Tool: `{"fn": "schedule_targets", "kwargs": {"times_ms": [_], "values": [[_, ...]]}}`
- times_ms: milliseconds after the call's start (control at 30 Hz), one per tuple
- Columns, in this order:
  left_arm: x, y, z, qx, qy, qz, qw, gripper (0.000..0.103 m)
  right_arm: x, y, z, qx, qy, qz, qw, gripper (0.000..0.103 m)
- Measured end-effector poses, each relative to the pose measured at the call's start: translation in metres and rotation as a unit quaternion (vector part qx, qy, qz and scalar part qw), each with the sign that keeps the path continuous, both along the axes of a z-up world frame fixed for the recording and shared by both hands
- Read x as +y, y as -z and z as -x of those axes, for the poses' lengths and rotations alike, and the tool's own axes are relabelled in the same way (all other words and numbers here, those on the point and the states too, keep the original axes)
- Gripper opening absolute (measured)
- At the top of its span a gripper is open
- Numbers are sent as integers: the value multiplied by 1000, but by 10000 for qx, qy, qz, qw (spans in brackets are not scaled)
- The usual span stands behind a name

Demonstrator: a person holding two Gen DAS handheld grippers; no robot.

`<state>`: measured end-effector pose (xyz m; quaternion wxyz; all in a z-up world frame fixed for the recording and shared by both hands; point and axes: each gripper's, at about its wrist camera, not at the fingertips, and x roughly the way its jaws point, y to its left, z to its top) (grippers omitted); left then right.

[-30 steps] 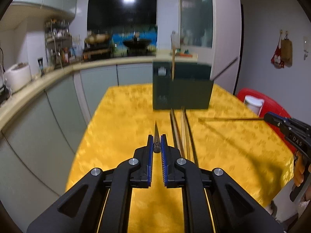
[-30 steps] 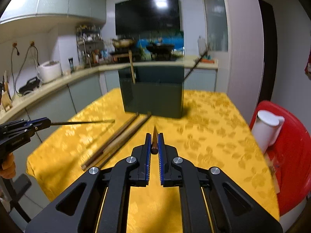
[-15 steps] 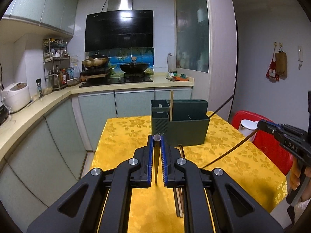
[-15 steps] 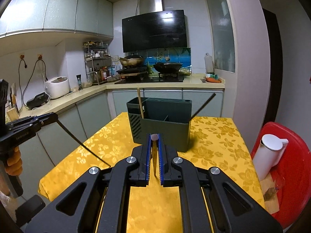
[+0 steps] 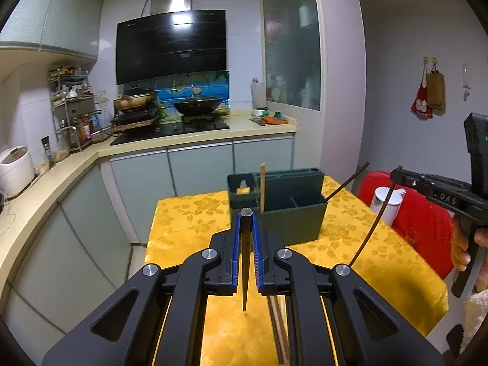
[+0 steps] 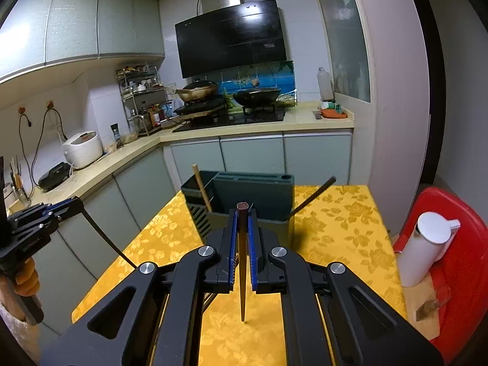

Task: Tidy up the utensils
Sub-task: 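Lift both chopsticks and carry them over the green holder box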

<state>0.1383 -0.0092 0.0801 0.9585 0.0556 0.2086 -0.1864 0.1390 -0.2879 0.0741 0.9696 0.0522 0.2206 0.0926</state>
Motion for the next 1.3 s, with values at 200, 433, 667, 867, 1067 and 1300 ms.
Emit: {"fn": "schedule_targets", "kwargs": {"times_ms": [200, 433, 667, 867, 1067, 1300], "values": [[-17, -33, -19, -15, 211, 62, 9998, 7, -5, -30, -13, -161, 71, 171, 9997, 8], [-47, -76, -44, -201, 392, 211, 9988, 7, -11, -74, -39, -447, 178, 203, 9986, 8], [-75, -100, -76, -331, 395, 299, 9982, 7, -12, -96, -73, -573, 267, 258, 9977, 8], [-94, -105, -114, -326, 317, 368, 9983, 7, -12, -95, -103, -551, 309, 295, 9976, 8], [-107, -75, -152, -54, 226, 272, 9994, 7, -11, -71, -138, -117, 349, 247, 9990, 8], [-110, -32, -177, 380, 150, 135, 9991, 7, -2, -33, -159, 396, 237, 269, 9986, 8]]}}
